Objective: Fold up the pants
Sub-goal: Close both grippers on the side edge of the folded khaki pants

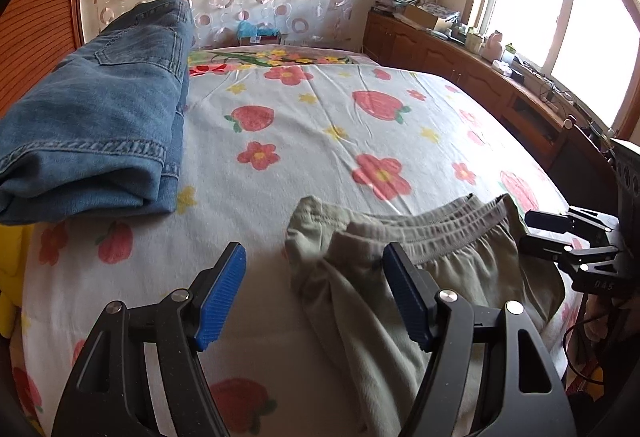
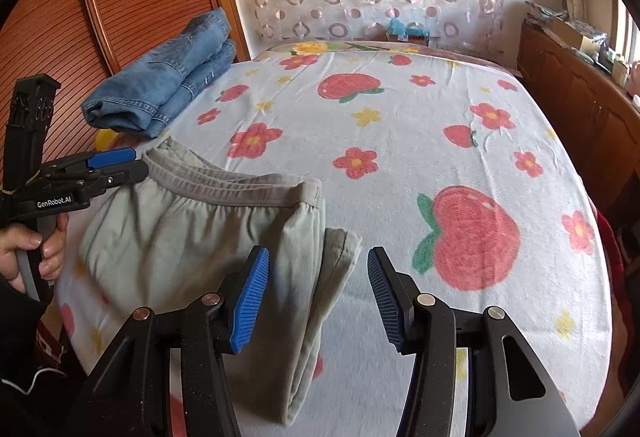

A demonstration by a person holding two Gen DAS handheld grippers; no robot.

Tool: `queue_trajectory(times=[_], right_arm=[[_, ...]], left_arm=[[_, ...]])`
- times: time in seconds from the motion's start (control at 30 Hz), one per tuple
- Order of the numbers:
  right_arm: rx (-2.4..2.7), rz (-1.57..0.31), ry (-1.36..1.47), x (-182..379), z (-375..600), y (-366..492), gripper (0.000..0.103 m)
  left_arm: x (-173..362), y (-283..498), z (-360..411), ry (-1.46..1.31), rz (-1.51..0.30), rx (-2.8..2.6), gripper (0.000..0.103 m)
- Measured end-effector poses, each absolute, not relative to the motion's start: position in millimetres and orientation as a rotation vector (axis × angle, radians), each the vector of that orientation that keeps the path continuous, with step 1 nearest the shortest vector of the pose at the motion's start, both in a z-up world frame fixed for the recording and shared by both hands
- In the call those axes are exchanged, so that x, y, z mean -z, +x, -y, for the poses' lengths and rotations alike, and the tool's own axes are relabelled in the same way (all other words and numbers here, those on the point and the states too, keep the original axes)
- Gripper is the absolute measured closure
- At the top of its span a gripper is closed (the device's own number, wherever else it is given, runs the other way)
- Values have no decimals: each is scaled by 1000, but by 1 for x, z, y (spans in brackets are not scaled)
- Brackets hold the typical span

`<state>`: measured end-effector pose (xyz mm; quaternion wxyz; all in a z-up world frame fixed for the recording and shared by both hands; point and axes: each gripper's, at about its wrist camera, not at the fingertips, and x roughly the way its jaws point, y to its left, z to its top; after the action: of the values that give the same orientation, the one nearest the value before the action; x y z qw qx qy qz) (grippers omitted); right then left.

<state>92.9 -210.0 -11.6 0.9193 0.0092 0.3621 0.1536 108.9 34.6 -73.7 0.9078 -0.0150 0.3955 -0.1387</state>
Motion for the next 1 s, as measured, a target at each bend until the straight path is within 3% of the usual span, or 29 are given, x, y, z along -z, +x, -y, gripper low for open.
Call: queue_trajectory(times=[0.67,1.0], right_arm=[[-260,-742,-2,23,198,108,50],[-229,-752,-6,23,191,111,42]], left_arm=[[92,114,-31,-7,-849,279,25],[92,113,-32,4,-848,287,25]])
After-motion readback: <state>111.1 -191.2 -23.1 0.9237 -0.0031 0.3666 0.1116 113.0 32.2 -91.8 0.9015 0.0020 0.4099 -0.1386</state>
